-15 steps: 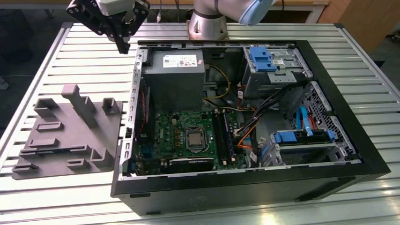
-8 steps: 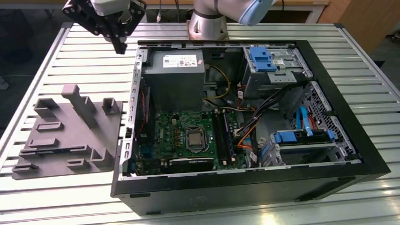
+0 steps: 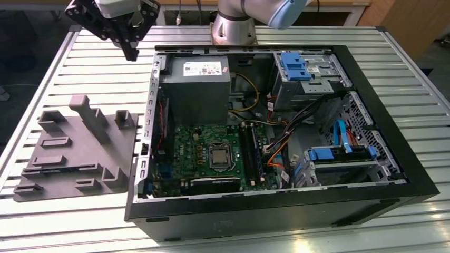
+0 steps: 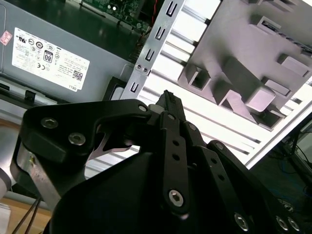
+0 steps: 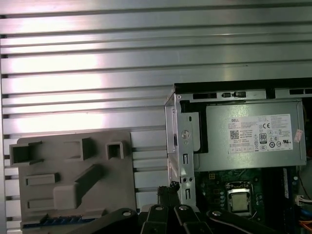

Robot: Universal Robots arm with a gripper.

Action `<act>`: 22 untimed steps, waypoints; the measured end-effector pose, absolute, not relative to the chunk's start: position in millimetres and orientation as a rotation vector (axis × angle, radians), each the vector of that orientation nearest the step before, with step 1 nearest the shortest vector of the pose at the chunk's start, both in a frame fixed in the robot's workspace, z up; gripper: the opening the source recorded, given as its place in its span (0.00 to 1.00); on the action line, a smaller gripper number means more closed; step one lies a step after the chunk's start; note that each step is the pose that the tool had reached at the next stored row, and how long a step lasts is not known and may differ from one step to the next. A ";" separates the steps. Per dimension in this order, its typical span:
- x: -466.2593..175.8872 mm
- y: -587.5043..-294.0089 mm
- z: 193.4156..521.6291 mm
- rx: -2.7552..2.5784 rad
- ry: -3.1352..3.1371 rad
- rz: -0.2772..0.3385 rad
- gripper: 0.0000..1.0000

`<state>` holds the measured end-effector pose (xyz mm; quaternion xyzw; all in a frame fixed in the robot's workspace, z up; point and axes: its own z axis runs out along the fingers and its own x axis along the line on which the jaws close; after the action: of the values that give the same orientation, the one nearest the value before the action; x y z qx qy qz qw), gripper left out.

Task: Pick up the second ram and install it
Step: 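Reach for the second ram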

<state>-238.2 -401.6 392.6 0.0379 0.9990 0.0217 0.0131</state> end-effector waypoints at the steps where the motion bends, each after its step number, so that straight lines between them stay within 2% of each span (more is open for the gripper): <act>1: -239.0 -401.6 392.6 0.118 3.113 0.068 0.11; 22: -256.0 -403.1 392.5 0.118 3.112 0.068 0.11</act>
<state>-256.0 -403.1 392.5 0.0379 0.9990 0.0217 0.0131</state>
